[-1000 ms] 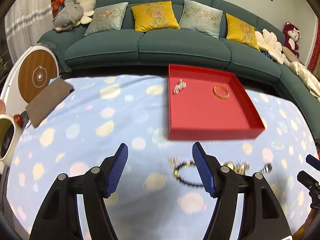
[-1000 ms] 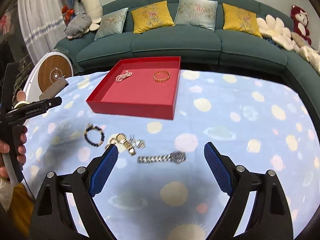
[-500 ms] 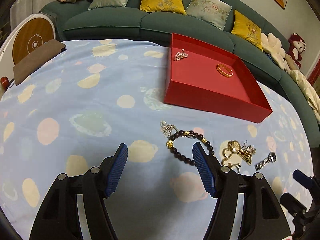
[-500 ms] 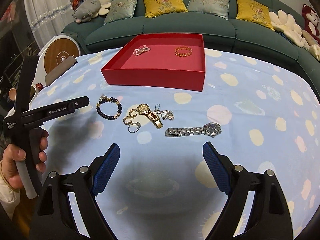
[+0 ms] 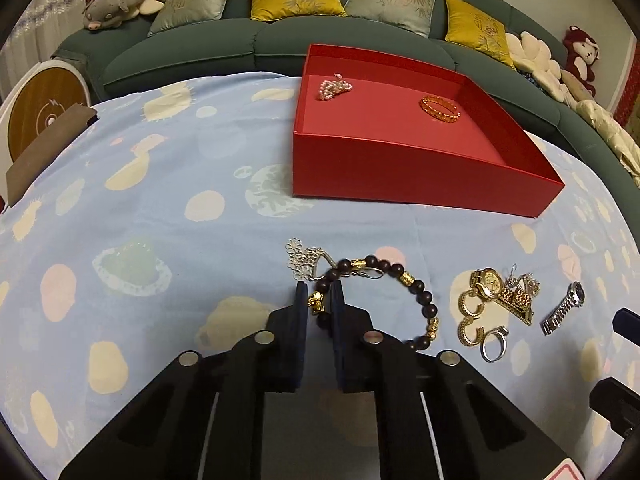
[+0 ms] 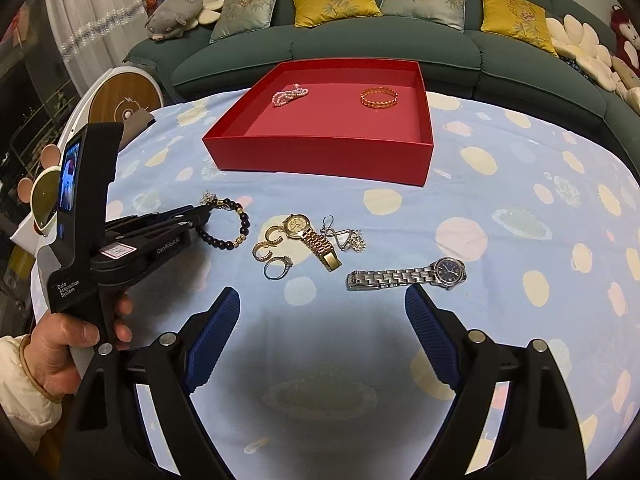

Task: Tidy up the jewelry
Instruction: 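Grasp the black bead bracelet with the left gripper and lift it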

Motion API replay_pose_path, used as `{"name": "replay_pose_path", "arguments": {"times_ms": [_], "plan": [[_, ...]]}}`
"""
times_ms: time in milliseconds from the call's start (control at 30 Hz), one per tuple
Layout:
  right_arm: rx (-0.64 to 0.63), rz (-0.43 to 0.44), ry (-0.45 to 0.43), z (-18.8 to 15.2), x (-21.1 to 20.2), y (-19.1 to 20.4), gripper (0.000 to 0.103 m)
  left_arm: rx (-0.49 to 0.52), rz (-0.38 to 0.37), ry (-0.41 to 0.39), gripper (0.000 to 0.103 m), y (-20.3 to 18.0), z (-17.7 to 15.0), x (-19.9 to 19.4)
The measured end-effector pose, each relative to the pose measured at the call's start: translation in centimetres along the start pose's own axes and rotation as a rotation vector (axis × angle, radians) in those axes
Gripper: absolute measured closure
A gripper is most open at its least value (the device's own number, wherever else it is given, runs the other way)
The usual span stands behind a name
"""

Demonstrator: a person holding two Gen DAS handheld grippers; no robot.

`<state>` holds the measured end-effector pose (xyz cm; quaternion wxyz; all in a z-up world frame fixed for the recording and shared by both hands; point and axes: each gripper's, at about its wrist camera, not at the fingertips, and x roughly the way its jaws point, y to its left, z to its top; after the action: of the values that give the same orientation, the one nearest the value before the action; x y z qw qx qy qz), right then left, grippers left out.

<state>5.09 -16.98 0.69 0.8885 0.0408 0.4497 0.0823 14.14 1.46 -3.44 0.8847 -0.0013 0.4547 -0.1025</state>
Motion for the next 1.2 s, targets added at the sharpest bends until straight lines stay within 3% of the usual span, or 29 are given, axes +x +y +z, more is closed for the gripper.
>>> {"name": "replay_pose_path", "arguments": {"times_ms": [267,567,933,1200], "plan": [[0.008,-0.005,-0.021,0.3,-0.6,-0.3,0.020,0.039,-0.127,-0.004,0.097,-1.6,-1.5,-3.1],[-0.001,0.015,-0.012,0.6,0.0,0.6,0.020,0.053,-0.218,0.066,0.097,-1.0,-4.2,-4.9],[-0.066,0.028,0.011,0.4,1.5,2.7,0.026,0.031,-0.188,0.072,0.097,1.3,-4.7,-6.0],[0.001,0.010,0.004,0.7,1.6,0.4,0.036,0.019,-0.170,0.060,0.097,2.0,-4.7,-6.4]]}}
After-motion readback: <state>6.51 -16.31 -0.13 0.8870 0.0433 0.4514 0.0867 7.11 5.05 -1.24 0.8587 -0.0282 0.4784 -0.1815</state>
